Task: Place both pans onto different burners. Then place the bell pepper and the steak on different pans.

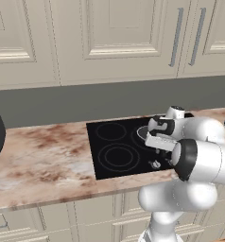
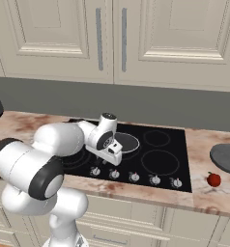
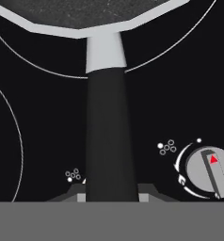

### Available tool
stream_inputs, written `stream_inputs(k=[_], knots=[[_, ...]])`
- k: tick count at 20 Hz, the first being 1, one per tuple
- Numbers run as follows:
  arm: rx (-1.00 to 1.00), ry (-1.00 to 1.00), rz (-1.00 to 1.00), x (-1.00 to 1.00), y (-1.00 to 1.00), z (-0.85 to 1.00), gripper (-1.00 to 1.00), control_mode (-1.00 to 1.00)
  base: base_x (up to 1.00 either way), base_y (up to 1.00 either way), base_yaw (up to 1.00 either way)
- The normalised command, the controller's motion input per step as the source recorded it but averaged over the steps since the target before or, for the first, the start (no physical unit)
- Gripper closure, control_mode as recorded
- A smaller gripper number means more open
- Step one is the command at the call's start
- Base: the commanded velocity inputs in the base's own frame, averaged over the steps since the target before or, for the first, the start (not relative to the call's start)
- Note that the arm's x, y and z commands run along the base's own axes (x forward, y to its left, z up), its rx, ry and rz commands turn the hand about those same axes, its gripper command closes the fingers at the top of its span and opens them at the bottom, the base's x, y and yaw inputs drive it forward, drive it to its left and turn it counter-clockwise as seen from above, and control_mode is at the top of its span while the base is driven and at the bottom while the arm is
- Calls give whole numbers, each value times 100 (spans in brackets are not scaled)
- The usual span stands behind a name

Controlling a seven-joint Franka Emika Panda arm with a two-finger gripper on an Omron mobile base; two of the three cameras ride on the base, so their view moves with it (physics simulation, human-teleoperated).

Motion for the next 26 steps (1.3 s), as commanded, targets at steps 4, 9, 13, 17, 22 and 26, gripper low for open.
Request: stream_inputs(k=[4, 9, 13, 17, 22, 26], knots=[[0, 1, 0, 8, -4, -9, 100, -100, 0, 0, 0], [0, 1, 0, 9, -3, -10, 100, -100, 0, 0, 0], [0, 0, 0, 13, 0, -13, 100, -100, 0, 0, 0], [0, 1, 0, 11, 0, -15, 100, -100, 0, 0, 0], [0, 3, 0, 1, 0, -6, 100, -100, 0, 0, 0], [0, 4, 0, 0, 0, -1, 100, -100, 0, 0, 0]])
